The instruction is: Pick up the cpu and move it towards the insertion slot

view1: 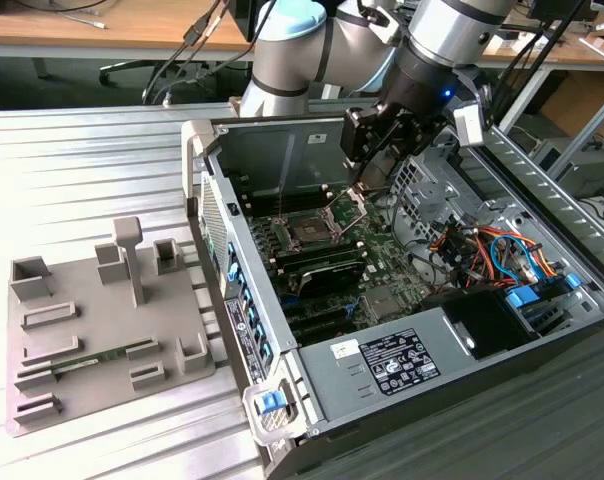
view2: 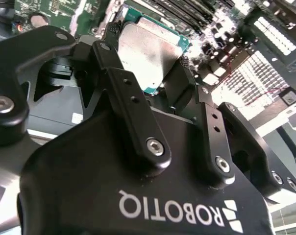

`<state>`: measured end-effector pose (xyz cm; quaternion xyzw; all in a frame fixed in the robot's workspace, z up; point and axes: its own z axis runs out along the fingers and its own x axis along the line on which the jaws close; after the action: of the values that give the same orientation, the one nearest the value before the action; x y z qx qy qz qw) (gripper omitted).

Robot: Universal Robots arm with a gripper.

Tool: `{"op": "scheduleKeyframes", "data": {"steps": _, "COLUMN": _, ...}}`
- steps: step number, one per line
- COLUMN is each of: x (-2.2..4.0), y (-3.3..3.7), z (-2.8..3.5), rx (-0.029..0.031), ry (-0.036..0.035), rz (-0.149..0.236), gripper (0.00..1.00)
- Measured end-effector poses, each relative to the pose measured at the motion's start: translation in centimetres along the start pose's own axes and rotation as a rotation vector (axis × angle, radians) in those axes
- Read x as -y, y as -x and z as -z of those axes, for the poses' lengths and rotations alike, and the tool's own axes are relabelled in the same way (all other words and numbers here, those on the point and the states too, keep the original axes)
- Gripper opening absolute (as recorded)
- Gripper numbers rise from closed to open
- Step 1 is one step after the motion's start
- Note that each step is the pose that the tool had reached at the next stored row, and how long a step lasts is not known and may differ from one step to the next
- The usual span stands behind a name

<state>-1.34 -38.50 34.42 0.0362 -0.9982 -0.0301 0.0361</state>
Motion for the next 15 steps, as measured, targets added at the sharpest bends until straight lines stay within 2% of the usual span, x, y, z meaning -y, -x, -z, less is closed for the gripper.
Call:
{"op": "scheduleKeyframes", "data": {"steps": 4, "x": -0.55, "y": 0.71, "z": -0.21, "rx": 0.0002, "ry": 0.0003, "rz": -0.006, "gripper": 0.55}}
{"op": "scheduleKeyframes", "data": {"steps": 11, "x": -2.13, "y": 1.37, "z": -0.43, "rx": 0.0004, "ry": 0.0006, "rz": -0.009, "gripper": 0.55}}
{"op": "scheduleKeyframes", "data": {"steps": 15, "x": -2.15, "y": 1.39, "z": -0.43, "rx": 0.0004, "ry": 0.0006, "rz": -0.009, "gripper": 0.55}}
